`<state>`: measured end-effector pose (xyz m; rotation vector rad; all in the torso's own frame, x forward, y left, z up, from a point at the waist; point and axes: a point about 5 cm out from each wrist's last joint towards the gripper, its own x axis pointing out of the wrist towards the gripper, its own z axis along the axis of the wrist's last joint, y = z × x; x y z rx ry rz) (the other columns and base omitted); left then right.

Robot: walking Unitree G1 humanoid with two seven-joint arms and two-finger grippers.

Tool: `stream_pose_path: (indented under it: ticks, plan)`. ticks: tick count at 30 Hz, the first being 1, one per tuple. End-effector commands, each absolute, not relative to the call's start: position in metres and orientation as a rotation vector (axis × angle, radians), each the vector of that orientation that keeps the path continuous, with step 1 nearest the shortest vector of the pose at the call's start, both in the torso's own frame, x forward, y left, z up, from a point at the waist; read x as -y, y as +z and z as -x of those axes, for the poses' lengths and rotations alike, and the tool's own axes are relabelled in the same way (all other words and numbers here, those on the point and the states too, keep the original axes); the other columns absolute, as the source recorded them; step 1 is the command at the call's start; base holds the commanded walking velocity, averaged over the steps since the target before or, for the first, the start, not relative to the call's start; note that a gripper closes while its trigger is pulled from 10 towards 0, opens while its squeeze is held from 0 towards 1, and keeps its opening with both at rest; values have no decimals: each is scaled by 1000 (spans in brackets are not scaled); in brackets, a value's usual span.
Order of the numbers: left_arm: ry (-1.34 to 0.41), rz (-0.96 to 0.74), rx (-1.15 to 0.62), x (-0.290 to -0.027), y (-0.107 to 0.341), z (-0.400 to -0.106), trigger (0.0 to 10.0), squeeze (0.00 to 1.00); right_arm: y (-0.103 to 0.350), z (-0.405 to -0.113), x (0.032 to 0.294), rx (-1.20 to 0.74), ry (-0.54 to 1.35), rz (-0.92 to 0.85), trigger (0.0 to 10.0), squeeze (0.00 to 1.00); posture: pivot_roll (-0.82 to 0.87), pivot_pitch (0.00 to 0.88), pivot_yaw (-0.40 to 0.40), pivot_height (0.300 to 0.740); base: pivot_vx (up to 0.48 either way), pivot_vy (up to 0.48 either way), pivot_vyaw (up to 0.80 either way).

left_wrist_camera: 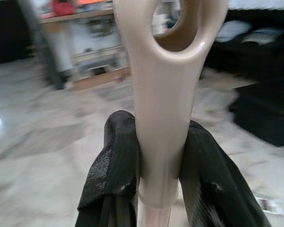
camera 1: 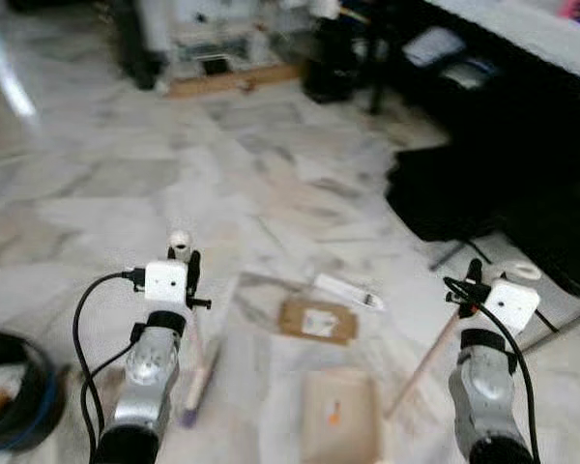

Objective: Sweep floor

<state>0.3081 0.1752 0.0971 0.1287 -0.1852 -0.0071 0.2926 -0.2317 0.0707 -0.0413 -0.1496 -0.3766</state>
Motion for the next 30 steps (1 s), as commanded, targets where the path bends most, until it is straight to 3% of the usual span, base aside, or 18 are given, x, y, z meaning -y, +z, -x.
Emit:
stream_pose_path:
  ticks: [1, 19, 25, 30]
  plan:
    - [-20, -142, 226, -171, 106, -311, 10000, 0, 74, -292, 235, 168, -395, 34, 10000, 0, -17, 101, 2, 740, 0, 0, 0]
    - [-11, -136, 228, -169, 107, -312, 10000, 0, 77, -294, 232, 184, -365, 87, 10000, 0, -21, 88, -1, 740, 0, 0, 0]
    - [-9, -138, 226, -168, 107, -314, 10000, 0, 78, -294, 231, 189, -361, 84, 10000, 0, -24, 68, 1, 740, 0, 0, 777]
    - [-14, -137, 226, -167, 107, -314, 10000, 0, 77, -294, 231, 187, -369, 67, 10000, 0, -27, 54, 4, 740, 96, 0, 0]
